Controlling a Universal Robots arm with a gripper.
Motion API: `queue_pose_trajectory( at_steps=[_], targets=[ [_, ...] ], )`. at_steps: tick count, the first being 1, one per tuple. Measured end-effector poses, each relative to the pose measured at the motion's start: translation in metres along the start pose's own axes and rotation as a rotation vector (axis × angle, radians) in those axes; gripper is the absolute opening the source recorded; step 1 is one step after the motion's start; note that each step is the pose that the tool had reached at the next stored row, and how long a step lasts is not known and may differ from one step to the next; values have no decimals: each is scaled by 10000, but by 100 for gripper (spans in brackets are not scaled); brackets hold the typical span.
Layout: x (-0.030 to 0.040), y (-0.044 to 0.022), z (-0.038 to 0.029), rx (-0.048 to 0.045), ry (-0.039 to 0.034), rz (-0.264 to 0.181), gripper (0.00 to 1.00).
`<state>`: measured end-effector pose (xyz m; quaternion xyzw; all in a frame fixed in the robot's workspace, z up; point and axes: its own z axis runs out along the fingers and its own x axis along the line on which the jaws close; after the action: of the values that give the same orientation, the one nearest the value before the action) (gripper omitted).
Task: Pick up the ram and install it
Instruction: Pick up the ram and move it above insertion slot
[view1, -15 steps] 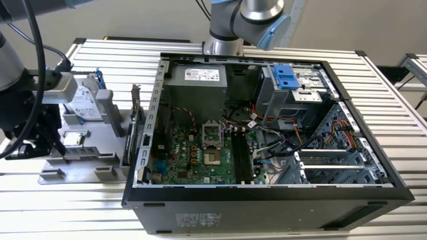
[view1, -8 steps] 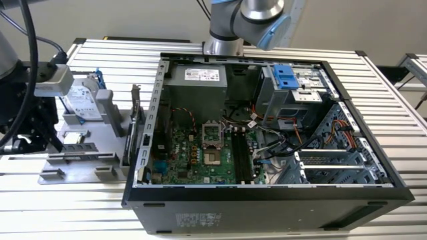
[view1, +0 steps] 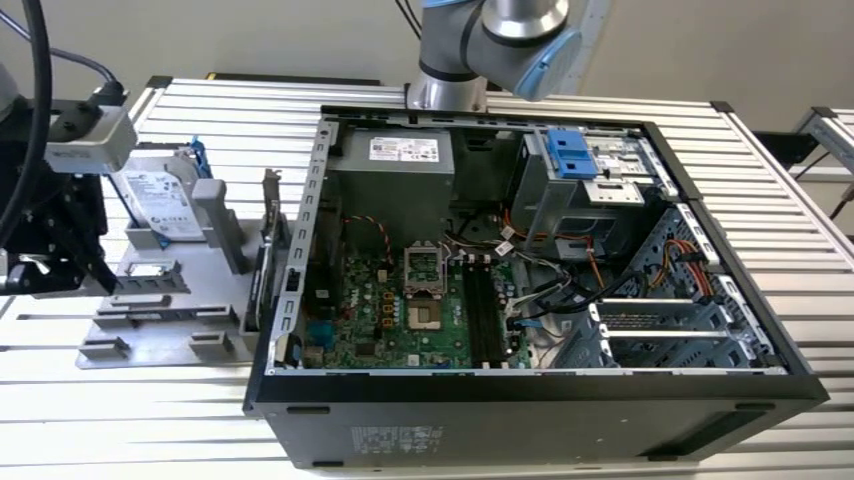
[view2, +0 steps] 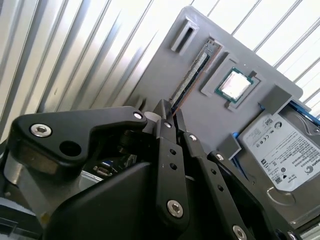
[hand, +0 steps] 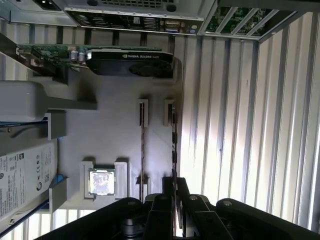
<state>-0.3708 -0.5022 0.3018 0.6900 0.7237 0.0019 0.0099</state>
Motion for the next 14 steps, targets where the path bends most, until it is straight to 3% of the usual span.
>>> queue_pose_trajectory(
  at_steps=[14],
  targets=[
    [-3, 5, -272, 0, 0, 75, 0]
  ],
)
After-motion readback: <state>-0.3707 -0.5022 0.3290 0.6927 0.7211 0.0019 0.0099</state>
